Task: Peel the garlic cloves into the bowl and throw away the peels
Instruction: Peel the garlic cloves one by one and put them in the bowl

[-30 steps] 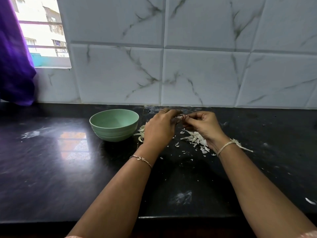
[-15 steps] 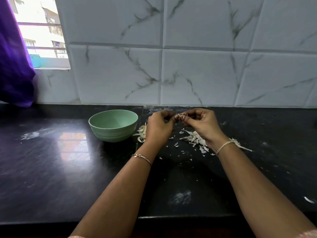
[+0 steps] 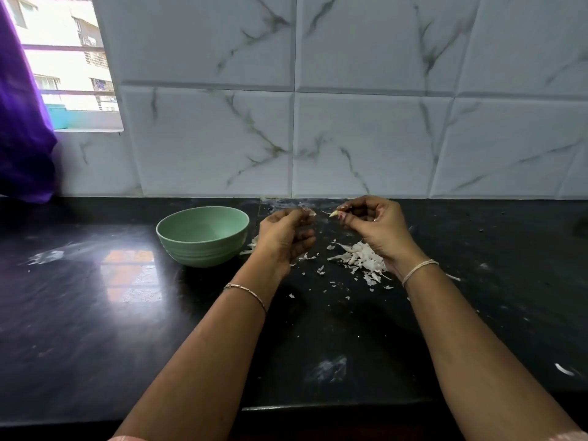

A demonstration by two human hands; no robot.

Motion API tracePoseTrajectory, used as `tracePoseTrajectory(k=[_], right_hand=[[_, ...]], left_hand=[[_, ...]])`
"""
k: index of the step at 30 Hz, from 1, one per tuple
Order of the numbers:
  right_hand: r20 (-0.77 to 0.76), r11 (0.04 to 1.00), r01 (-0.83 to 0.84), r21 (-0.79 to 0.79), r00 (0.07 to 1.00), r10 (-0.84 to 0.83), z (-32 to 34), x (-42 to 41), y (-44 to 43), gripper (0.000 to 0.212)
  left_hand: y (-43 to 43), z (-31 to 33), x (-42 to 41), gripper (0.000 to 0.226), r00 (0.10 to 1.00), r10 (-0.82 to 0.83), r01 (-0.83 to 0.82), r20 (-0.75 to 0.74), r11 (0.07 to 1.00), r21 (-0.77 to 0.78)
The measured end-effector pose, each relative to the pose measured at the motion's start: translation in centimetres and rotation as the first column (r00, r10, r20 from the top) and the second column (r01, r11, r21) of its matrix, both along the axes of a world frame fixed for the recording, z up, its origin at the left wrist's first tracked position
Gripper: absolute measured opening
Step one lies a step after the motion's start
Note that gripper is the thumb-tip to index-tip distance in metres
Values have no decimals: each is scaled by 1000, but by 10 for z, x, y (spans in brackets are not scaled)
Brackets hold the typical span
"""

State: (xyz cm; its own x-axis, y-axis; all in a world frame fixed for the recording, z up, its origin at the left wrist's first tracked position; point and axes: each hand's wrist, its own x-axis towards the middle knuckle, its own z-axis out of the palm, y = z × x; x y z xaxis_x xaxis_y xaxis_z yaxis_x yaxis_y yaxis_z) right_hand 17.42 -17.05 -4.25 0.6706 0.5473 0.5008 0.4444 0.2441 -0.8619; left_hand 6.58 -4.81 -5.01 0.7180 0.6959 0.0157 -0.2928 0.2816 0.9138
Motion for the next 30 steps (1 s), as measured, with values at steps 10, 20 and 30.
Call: tracePoseTrajectory(k=[10,20,30], right_hand=[[-146,994,105,24,984,-101,3,15,-7,16],[-17,980,165,-114,986,-168,-5,16,2,17],[422,877,376,-300,877,-231,-9,9,5,2]], left_hand=[[-5,-24,30,23,914,257,103,-315,604,791],[-4,-18,33,19,982,19,102,-188,785,612],[-3,-17,28,18,990,-23,86,-136,873,480]])
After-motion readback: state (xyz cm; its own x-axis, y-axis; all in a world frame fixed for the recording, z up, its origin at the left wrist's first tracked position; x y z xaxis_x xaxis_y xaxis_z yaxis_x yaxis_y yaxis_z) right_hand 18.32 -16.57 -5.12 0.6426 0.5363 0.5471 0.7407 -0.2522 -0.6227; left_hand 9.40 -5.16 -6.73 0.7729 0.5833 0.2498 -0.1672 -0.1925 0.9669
